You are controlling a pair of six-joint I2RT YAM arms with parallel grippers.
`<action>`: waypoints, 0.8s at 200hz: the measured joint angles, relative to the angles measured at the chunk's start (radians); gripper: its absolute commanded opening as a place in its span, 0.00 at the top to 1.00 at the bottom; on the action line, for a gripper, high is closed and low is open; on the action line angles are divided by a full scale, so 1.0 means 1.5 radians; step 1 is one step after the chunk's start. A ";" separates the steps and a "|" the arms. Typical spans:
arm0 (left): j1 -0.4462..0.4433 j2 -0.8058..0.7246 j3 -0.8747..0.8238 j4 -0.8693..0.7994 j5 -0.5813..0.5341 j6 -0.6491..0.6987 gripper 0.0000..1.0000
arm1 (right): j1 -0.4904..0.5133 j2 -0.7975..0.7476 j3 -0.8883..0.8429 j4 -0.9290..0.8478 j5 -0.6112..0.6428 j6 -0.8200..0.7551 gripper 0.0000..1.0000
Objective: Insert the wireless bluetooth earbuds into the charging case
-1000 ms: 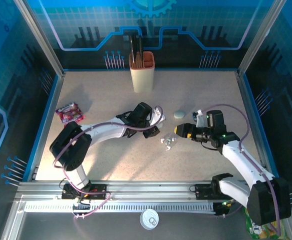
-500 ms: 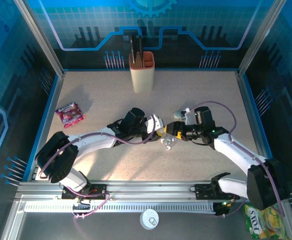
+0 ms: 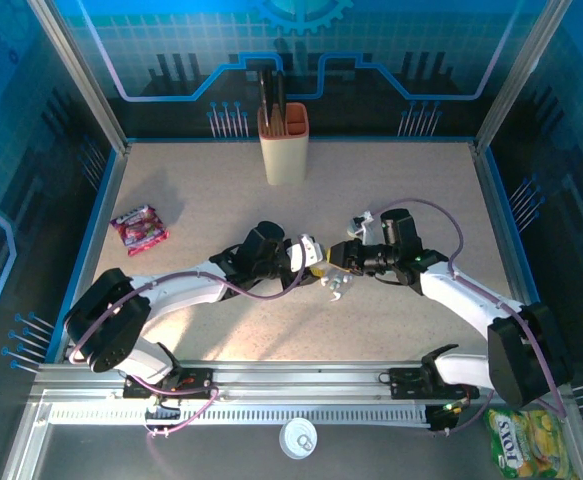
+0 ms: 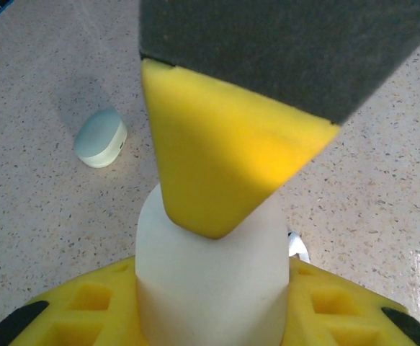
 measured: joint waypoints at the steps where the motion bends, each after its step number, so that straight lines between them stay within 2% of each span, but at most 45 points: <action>1: 0.000 0.000 -0.001 0.001 0.000 0.000 0.68 | 0.000 0.000 0.000 0.000 0.000 0.001 0.81; 14: 0.000 -0.002 -0.007 0.011 -0.001 -0.002 0.66 | 0.000 0.000 0.000 0.000 0.001 0.002 0.84; 26: 0.000 -0.003 -0.012 0.022 -0.002 -0.002 0.59 | 0.000 -0.001 0.000 0.001 0.001 0.001 0.84; 53: 0.000 -0.008 -0.031 0.060 -0.002 -0.010 0.26 | 0.000 -0.009 0.000 0.004 -0.002 0.005 0.84; 72: 0.003 -0.023 -0.064 0.112 0.001 -0.036 0.14 | -0.001 -0.027 0.000 0.005 -0.003 0.011 0.84; 109: 0.041 -0.040 -0.155 0.295 0.041 -0.150 0.15 | -0.025 -0.081 -0.003 0.034 -0.028 0.053 0.83; 160: 0.057 -0.022 -0.183 0.526 0.079 -0.278 0.17 | -0.045 -0.138 -0.027 0.176 -0.075 0.211 0.82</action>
